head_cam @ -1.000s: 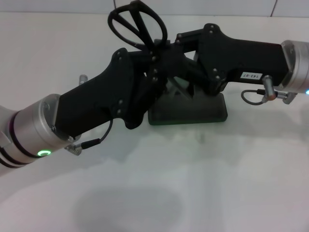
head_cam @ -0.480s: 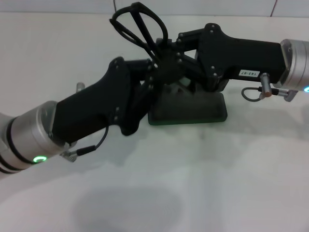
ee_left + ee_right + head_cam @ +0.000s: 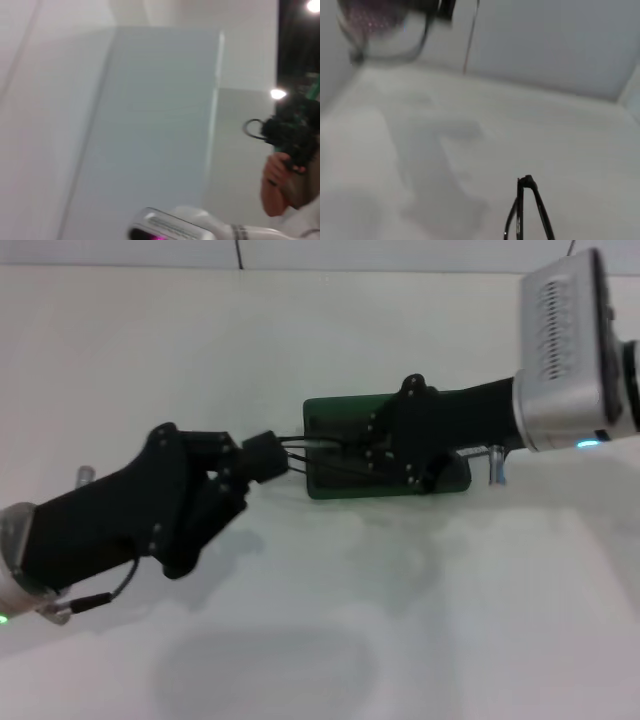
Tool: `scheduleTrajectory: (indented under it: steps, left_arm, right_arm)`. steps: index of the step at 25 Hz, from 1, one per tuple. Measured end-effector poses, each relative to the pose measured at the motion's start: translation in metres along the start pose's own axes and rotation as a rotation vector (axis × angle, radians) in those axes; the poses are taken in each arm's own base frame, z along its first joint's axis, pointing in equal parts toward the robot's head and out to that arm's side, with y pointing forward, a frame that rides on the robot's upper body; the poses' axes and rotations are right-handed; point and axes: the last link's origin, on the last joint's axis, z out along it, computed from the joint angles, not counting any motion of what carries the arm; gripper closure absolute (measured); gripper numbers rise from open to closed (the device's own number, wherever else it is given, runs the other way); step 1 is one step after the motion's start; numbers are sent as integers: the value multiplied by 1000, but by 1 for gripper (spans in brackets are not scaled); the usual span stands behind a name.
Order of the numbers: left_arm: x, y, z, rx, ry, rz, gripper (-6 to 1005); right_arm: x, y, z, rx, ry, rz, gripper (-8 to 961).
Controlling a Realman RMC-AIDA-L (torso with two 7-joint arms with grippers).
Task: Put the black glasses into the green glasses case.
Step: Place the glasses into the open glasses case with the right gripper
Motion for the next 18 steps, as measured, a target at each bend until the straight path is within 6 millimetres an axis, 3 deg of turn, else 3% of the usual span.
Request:
scheduleTrajectory:
  steps: [8,18]
  left_arm:
    - [-7,4,-2,43,20,-10,966]
    - [-11,0,3,70,31,-10,965]
  right_arm:
    - [-3,-15,2,32,188,-158,831]
    - [8,-17,7,34,248,-217,828]
